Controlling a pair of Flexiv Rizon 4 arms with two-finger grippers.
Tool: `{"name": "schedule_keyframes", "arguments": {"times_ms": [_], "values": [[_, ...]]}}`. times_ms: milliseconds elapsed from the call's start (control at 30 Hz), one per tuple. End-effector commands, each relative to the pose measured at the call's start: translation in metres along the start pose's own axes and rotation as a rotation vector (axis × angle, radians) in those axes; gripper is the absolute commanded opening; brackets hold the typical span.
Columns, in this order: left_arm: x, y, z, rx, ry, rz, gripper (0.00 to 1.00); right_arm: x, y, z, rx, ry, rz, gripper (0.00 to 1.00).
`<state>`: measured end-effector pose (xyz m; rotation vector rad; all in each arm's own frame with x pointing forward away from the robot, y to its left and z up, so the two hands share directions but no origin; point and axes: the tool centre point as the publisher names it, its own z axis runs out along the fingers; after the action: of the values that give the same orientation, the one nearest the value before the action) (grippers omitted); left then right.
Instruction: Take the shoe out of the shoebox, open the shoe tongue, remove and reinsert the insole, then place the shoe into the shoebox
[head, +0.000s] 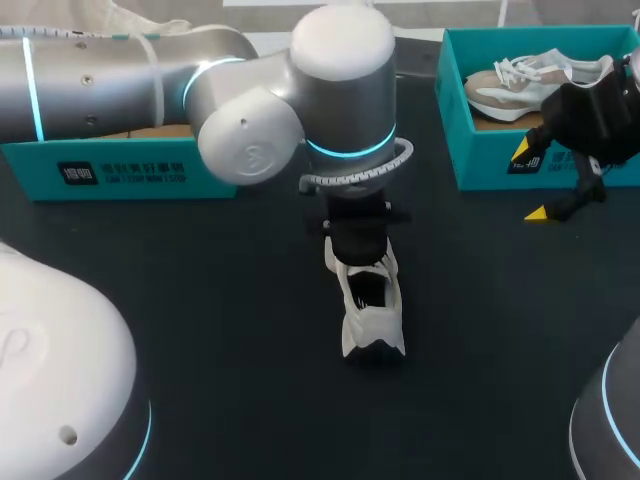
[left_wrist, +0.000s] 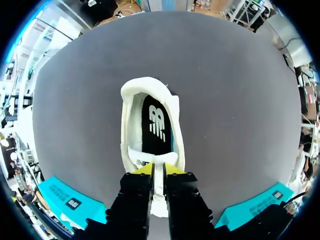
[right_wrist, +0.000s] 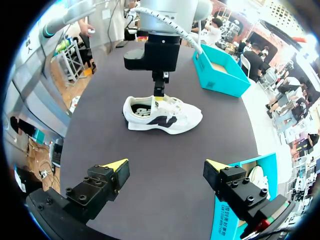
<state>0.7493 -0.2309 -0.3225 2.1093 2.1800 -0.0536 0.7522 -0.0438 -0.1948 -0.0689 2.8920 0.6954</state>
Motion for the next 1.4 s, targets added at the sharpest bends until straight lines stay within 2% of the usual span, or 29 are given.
{"name": "schedule_keyframes", "arguments": {"times_ms": [33, 133, 167, 267, 300, 333, 367, 767, 800, 833, 900, 933, 967, 1000, 1033, 1067, 1100, 1133, 1400], "values": [[0.005, -0.006, -0.002, 0.013, -0.017, -0.035, 0.04, 0.000, 0.001, 0.001, 0.004, 0.000, 0.001, 1.00], [0.008, -0.009, -0.016, 0.025, -0.029, -0.097, 0.11, 0.000, 0.001, 0.001, 0.004, 0.000, 0.001, 1.00], [0.009, -0.010, -0.021, 0.037, -0.025, -0.115, 0.18, 0.000, 0.001, 0.001, 0.004, 0.000, 0.001, 1.00], [0.012, -0.009, -0.032, 0.041, 0.029, -0.294, 0.29, 0.000, 0.001, 0.001, 0.004, 0.000, 0.001, 1.00], [0.014, -0.009, -0.037, 0.027, 0.025, -0.340, 0.36, 0.000, 0.001, 0.001, 0.004, 0.000, 0.001, 1.00], [0.017, -0.012, -0.041, 0.030, 0.030, -0.350, 0.79, 0.000, 0.001, 0.001, 0.004, 0.000, 0.001, 1.00], [0.017, -0.012, -0.041, 0.030, 0.030, -0.350, 1.00, 0.000, 0.001, 0.001, 0.004, 0.000, 0.001, 1.00], [0.017, -0.012, -0.041, 0.030, 0.030, -0.350, 1.00, 0.000, 0.001, 0.001, 0.004, 0.000, 0.001, 1.00], [0.020, -0.019, -0.044, 0.063, 0.021, -0.435, 1.00, 0.000, 0.001, 0.001, 0.004, 0.000, 0.001, 1.00], [0.023, -0.027, -0.046, 0.013, 0.010, -0.528, 1.00, 0.000, 0.001, 0.001, 0.004, 0.000, 0.001, 1.00], [0.029, -0.041, -0.052, -0.024, -0.012, -0.719, 1.00, 0.000, 0.001, 0.001, 0.004, 0.000, 0.001, 1.00], [0.033, -0.048, -0.054, -0.075, -0.043, -0.807, 1.00, 0.000, 0.001, 0.001, 0.004, 0.000, 0.001, 1.00], [0.037, -0.052, -0.058, -0.026, -0.058, -0.951, 1.00, 0.000, 0.001, 0.001, 0.004, 0.000, 0.001, 1.00], [0.040, -0.052, -0.059, -0.012, -0.051, -1.093, 1.00, 0.000, 0.001, 0.001, 0.004, 0.000, 0.001, 1.00], [0.046, -0.056, -0.062, 0.025, -0.108, -1.195, 1.00, 0.000, 0.001, 0.001, 0.004, 0.000, 0.001, 1.00], [0.049, -0.057, -0.061, -0.018, -0.065, -1.342, 1.00, 0.000, 0.001, 0.001, 0.004, 0.000, 0.001, 1.00], [0.052, -0.059, -0.060, -0.022, -0.088, -1.431, 1.00, 0.000, 0.001, 0.001, 0.004, 0.000, 0.001, 1.00], [0.055, -0.061, -0.059, -0.014, -0.035, -1.568, 1.00, 0.000, 0.001, 0.001, 0.004, 0.000, 0.001, 1.00], [0.055, -0.063, -0.057, -0.029, -0.019, -1.600, 1.00, 0.000, 0.001, 0.001, 0.004, 0.000, 0.001, 1.00]]}}
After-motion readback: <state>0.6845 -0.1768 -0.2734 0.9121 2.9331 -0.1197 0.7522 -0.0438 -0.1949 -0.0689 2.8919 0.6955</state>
